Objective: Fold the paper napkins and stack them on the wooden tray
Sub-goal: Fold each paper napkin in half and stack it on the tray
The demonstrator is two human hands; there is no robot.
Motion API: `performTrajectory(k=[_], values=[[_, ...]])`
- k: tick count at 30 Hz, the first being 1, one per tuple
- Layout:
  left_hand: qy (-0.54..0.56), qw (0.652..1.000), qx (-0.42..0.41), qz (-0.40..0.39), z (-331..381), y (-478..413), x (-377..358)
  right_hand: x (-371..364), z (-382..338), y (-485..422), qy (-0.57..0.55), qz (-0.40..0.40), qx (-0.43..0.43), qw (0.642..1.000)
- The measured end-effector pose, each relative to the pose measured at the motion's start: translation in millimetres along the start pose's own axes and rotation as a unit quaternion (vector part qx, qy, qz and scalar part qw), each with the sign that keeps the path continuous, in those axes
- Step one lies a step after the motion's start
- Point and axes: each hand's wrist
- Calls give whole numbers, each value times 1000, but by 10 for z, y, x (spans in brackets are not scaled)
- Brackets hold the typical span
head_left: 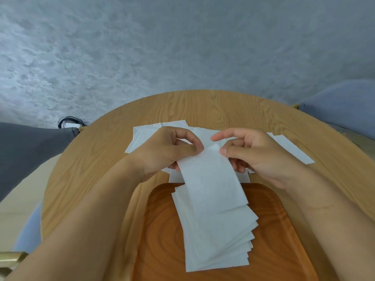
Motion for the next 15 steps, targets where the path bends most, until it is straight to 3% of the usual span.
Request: performTrajectory(k=[9, 15], values=[[-119, 987, 31, -100, -74, -2, -1, -41, 15, 25, 103, -71, -57, 991], [-119, 986, 12, -120, -63, 2, -4, -27, 23, 24, 122, -74, -40, 989]])
Point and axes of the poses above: each hand's wrist, its own y-axis away from the middle knuckle, its own x-axis out of the back of the hand, z = x × y, and after that the axes turned 2 degrees about -x, right-handed
